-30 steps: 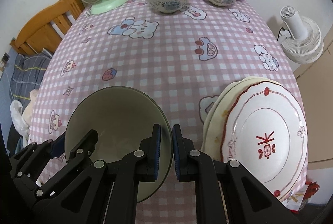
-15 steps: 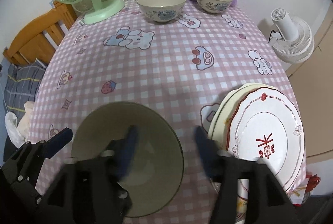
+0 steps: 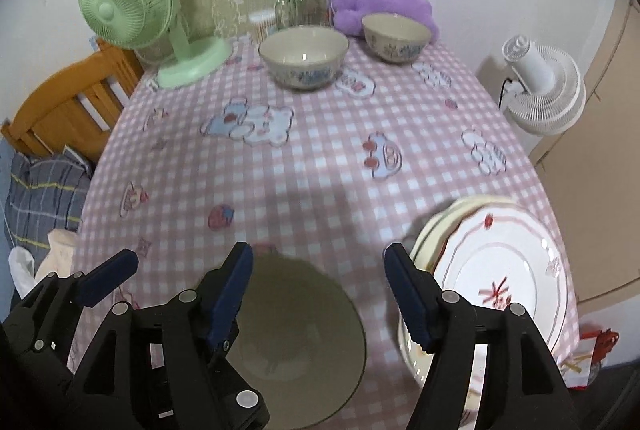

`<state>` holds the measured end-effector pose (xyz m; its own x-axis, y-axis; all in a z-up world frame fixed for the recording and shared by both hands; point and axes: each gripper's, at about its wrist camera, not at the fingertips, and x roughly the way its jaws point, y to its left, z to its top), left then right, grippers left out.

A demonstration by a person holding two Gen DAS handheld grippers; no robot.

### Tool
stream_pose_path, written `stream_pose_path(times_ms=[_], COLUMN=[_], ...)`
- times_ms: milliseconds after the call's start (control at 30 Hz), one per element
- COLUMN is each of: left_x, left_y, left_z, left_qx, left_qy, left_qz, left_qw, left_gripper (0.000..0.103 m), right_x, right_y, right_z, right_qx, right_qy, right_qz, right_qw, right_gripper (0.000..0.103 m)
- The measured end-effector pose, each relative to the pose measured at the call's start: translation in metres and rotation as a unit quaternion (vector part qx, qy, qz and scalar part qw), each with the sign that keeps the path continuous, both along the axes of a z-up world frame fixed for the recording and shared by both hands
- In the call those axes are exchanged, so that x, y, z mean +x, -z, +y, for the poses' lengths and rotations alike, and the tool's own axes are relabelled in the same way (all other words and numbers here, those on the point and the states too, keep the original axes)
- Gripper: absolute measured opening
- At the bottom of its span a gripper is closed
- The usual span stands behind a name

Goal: Organize plates and bowls
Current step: 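Lower the bowl beside the plate stack and open both tools, then move both tools to the second green-rimmed bowl and grasp its rim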

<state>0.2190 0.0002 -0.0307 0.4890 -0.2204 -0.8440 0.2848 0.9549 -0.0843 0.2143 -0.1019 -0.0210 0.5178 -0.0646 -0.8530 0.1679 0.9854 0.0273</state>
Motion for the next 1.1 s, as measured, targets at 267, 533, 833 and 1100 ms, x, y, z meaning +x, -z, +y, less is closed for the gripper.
stream_pose_path(times_ms=[267, 533, 833, 1100], left_x=[0.033, 0.077, 0.136, 0.188], left_y=[-0.021, -0.03, -0.033, -0.017], left_z=[-0.023, -0.051, -0.073, -0.078], left_qx=[0.008, 0.02, 0.043, 0.059], left_qy=[-0.057, -0.121, -0.152, -0.161], left_qz=[-0.039, -0.064, -0.072, -0.066], left_qw=[0.9976, 0.9903, 0.9848, 0.9829], left_gripper=[0.082, 0.081, 0.075, 0.067], right_x=[0.04, 0.096, 0.163, 0.218], right_y=[-0.022, -0.031, -0.03, -0.014], right_z=[-0.025, -0.056, -0.08, -0.084], right_qx=[0.002, 0.01, 0.019, 0.024], right_qy=[-0.048, -0.094, -0.104, -0.106], right_qz=[-0.039, -0.06, -0.066, -0.059], right_qw=[0.998, 0.994, 0.992, 0.992], right_gripper=[0.072, 0.072, 0.072, 0.072])
